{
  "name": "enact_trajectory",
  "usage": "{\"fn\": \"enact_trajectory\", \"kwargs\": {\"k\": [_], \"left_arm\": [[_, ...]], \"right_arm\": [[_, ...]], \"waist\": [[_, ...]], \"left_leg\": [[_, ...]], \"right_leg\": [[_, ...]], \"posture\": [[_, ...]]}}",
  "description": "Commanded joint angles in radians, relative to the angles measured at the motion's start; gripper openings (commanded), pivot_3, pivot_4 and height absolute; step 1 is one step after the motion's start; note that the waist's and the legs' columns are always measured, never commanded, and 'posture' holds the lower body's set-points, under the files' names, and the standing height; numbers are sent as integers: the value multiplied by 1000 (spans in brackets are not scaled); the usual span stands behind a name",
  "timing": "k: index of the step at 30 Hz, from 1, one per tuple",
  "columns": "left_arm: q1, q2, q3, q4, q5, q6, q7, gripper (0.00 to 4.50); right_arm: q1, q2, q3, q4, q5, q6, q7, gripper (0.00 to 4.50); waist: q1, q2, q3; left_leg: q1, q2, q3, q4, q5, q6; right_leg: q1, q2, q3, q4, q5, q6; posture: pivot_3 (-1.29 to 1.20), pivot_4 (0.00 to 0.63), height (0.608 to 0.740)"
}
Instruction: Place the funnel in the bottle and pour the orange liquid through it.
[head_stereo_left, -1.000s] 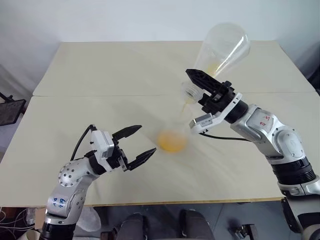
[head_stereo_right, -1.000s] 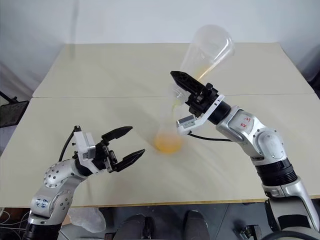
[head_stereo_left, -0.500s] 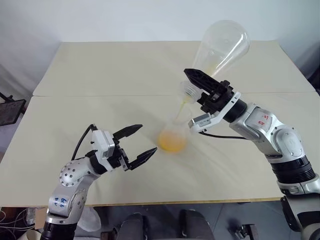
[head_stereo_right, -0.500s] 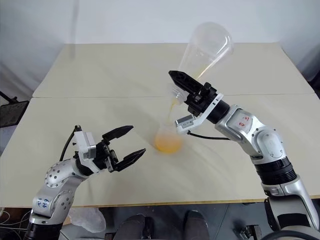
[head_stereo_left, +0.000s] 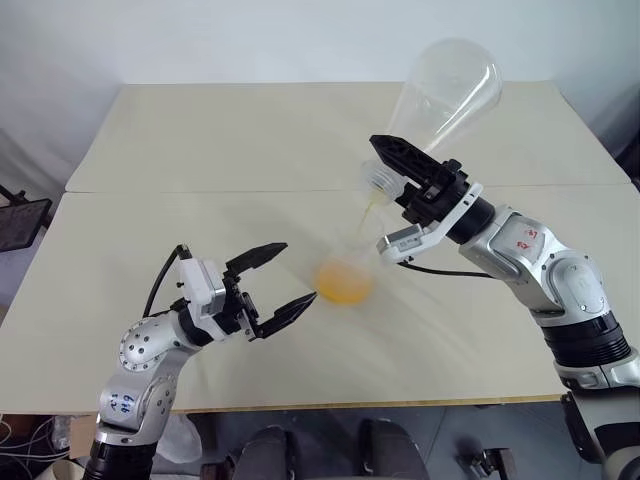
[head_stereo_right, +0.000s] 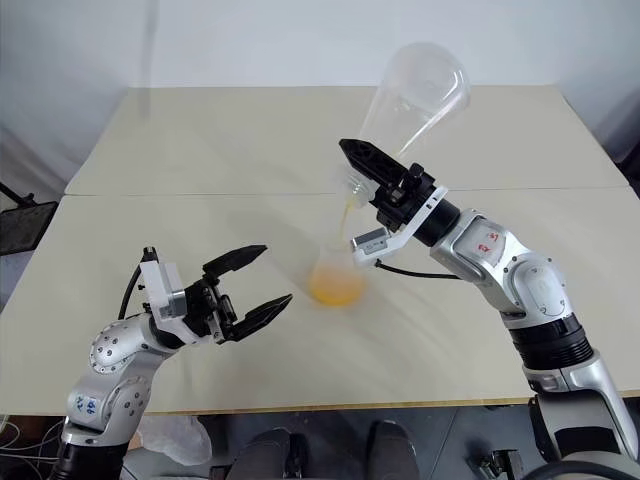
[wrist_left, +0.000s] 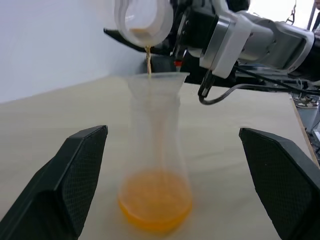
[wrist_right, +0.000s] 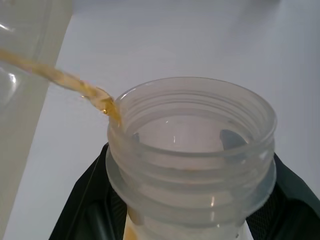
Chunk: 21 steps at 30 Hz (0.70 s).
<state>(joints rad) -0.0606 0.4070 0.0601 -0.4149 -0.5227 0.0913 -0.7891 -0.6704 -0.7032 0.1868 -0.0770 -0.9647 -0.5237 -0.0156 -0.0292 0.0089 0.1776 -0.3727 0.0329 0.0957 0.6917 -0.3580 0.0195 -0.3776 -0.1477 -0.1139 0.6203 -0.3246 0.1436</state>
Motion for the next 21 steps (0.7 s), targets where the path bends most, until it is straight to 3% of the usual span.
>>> {"fn": "enact_trajectory", "kwargs": {"k": [1, 7, 12, 21], "left_arm": [[-1, -7, -4, -13, -4, -19, -1, 4500], [-3, -8, -14, -9, 4, -13, 4, 4500], [-3, -4, -15, -7, 8, -8, 8, 4500], [-7, 13, -19, 13, 4, 8, -9, 4500]], "right_arm": [[-14, -10, -34, -41, 18, 2, -20, 2476], [-3, -12, -34, -49, 32, -7, -14, 2476], [23, 13, -44, -41, 163, 13, 50, 2476], [91, 79, -214, -157, 720, 338, 370, 2476]], "waist": [[0, 0, 0], [0, 0, 0], [0, 0, 0], [4, -1, 0]], "left_leg": [[0, 0, 0, 0, 0, 0], [0, 0, 0, 0, 0, 0], [0, 0, 0, 0, 0, 0], [0, 0, -1, 0, 0, 1]], "right_leg": [[0, 0, 0, 0, 0, 0], [0, 0, 0, 0, 0, 0], [0, 0, 0, 0, 0, 0], [1, -1, 0, 0, 0, 0]], "posture": [[0, 150, 740], [0, 150, 740], [0, 150, 740], [0, 150, 740]]}}
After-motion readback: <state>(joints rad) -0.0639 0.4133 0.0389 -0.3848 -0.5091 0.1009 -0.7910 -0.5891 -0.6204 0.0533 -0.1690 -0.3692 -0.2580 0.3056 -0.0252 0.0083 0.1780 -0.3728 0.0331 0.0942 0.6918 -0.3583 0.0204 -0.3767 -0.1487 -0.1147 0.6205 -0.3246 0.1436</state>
